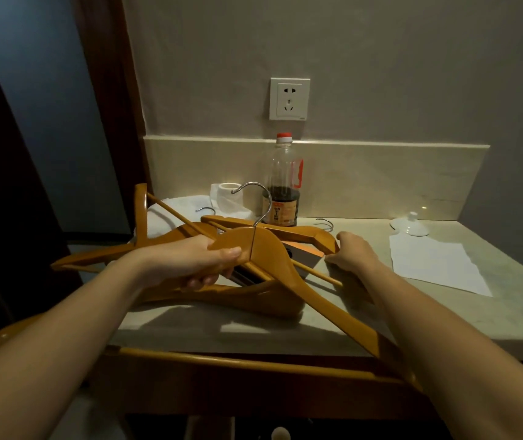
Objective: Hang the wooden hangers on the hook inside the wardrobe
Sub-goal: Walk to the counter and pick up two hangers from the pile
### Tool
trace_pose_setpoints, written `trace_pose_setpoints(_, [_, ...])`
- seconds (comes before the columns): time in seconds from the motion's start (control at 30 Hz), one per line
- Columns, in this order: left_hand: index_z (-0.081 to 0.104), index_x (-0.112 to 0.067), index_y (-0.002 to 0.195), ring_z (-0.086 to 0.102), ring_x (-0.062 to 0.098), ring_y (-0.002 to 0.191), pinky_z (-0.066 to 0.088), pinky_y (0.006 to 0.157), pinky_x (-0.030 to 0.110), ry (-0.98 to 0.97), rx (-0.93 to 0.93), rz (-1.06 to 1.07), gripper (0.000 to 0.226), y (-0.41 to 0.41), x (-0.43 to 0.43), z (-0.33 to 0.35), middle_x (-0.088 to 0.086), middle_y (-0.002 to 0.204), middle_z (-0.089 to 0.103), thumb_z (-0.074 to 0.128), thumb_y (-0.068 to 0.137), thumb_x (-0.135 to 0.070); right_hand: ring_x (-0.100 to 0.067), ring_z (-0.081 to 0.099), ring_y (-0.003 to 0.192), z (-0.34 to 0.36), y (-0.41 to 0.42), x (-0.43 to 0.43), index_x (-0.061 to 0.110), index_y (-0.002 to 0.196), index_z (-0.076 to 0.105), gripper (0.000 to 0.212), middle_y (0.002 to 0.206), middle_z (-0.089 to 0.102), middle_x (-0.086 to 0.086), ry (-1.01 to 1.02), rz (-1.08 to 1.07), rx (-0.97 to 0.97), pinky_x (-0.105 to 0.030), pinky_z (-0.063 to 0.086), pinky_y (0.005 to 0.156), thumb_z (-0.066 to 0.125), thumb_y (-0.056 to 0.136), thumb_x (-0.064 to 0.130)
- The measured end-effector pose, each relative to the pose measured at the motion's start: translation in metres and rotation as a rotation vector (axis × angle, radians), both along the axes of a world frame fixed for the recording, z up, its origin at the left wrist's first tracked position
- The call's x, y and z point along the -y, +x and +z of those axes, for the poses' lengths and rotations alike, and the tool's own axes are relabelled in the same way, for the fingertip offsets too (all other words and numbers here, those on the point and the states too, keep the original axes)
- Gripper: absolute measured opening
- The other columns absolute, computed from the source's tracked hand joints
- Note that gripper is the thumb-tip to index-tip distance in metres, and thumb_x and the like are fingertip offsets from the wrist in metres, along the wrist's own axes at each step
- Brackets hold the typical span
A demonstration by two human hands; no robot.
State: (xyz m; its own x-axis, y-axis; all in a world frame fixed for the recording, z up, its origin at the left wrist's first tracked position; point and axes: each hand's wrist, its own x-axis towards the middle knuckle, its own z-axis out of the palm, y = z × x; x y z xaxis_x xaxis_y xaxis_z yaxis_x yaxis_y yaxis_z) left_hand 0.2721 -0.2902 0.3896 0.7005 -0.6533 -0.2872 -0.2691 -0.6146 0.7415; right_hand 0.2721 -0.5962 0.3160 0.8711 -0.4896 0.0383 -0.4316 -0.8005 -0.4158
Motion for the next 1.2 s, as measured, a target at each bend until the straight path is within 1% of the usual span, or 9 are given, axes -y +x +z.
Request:
trace_pose_setpoints(0.17, [0.061, -0.015, 0.088, 0.045, 0.004, 0.043, 0.039, 0.047, 0.016, -0.022, 0.017, -0.041, 0.088, 0.006, 0.004, -0.001, -0.007, 0.053, 0.053, 0.050, 0.044, -0.090, -0.028, 0.059, 0.095, -0.006, 0.009, 0.006, 0.012, 0.111, 0.052, 0.027, 0.103, 0.059, -0.011, -0.060, -0.012, 0.084, -0.036, 0.049, 0.082, 0.061, 0.087, 0.020])
trace_pose_setpoints(0.33, [0.061, -0.012, 0.090, 0.046, 0.004, 0.042, 0.040, 0.047, 0.016, -0.029, 0.029, -0.035, 0.092, 0.004, 0.005, -0.001, -0.007, 0.052, 0.054, 0.051, 0.043, -0.090, -0.030, 0.060, 0.090, 0.006, 0.000, 0.018, 0.012, 0.103, 0.051, 0.022, 0.096, 0.056, -0.012, 0.114, -0.035, 0.181, -0.040, 0.053, 0.081, 0.062, 0.086, 0.021])
trace_pose_setpoints(0.4, [0.061, -0.011, 0.092, 0.045, 0.004, 0.041, 0.039, 0.046, 0.016, -0.023, 0.027, -0.031, 0.086, 0.001, 0.007, 0.000, -0.007, 0.051, 0.053, 0.049, 0.052, -0.086, -0.032, 0.059, 0.093, 0.015, -0.008, 0.023, 0.012, 0.104, 0.050, 0.018, 0.096, 0.055, -0.012, 0.179, -0.028, 0.192, -0.040, 0.052, 0.082, 0.058, 0.088, 0.017])
trace_pose_setpoints(0.5, [0.061, -0.012, 0.091, 0.046, 0.004, 0.041, 0.040, 0.048, 0.017, -0.006, 0.044, -0.010, 0.064, -0.008, 0.010, 0.001, -0.007, 0.051, 0.053, 0.044, 0.070, -0.070, -0.036, 0.061, 0.097, 0.028, -0.027, 0.027, 0.006, 0.118, 0.050, 0.031, 0.105, 0.058, -0.017, 0.223, -0.015, 0.208, -0.049, 0.053, 0.087, 0.056, 0.089, 0.015])
trace_pose_setpoints(0.57, [0.062, -0.014, 0.089, 0.047, 0.004, 0.042, 0.041, 0.050, 0.018, -0.007, 0.057, -0.023, 0.059, -0.016, 0.010, 0.000, -0.006, 0.052, 0.055, 0.044, 0.072, -0.067, -0.034, 0.063, 0.092, 0.037, -0.044, 0.025, 0.004, 0.123, 0.048, 0.034, 0.103, 0.057, -0.016, 0.285, -0.026, 0.256, -0.046, 0.055, 0.084, 0.053, 0.090, 0.013])
trace_pose_setpoints(0.77, [0.062, -0.011, 0.088, 0.048, 0.007, 0.044, 0.041, 0.046, 0.021, -0.023, 0.045, -0.060, 0.062, -0.048, 0.000, 0.000, -0.003, 0.056, 0.053, 0.049, 0.071, -0.069, -0.015, 0.060, 0.069, 0.062, -0.105, 0.013, 0.007, 0.135, 0.036, 0.047, 0.104, 0.055, -0.013, 0.538, -0.034, 0.355, -0.023, 0.049, 0.055, 0.055, 0.092, 0.015])
trace_pose_setpoints(0.93, [0.062, -0.012, 0.090, 0.046, 0.005, 0.044, 0.039, 0.044, 0.019, -0.050, 0.009, -0.036, 0.076, -0.083, -0.015, -0.008, -0.006, 0.055, 0.052, 0.052, 0.058, -0.080, -0.018, 0.060, 0.073, 0.062, -0.168, -0.003, 0.005, 0.126, 0.047, 0.040, 0.092, 0.058, -0.010, 0.673, 0.007, 0.329, -0.024, 0.047, 0.060, 0.059, 0.090, 0.019])
trace_pose_setpoints(1.1, [0.063, -0.016, 0.088, 0.048, 0.005, 0.044, 0.040, 0.044, 0.019, -0.042, 0.026, -0.040, 0.090, -0.119, -0.033, -0.028, -0.006, 0.055, 0.055, 0.053, 0.039, -0.091, -0.020, 0.061, 0.074, 0.052, -0.218, -0.017, 0.013, 0.122, 0.044, 0.042, 0.098, 0.061, -0.010, 0.747, 0.069, 0.290, -0.029, 0.052, 0.065, 0.064, 0.086, 0.023])
trace_pose_setpoints(1.2, [0.062, -0.015, 0.090, 0.049, 0.005, 0.045, 0.040, 0.046, 0.020, -0.034, 0.027, -0.035, 0.085, -0.139, -0.043, -0.040, -0.006, 0.055, 0.055, 0.052, 0.048, -0.088, -0.020, 0.061, 0.076, 0.044, -0.241, -0.028, 0.018, 0.120, 0.041, 0.040, 0.097, 0.060, -0.008, 0.758, 0.090, 0.262, -0.028, 0.051, 0.065, 0.063, 0.087, 0.023])
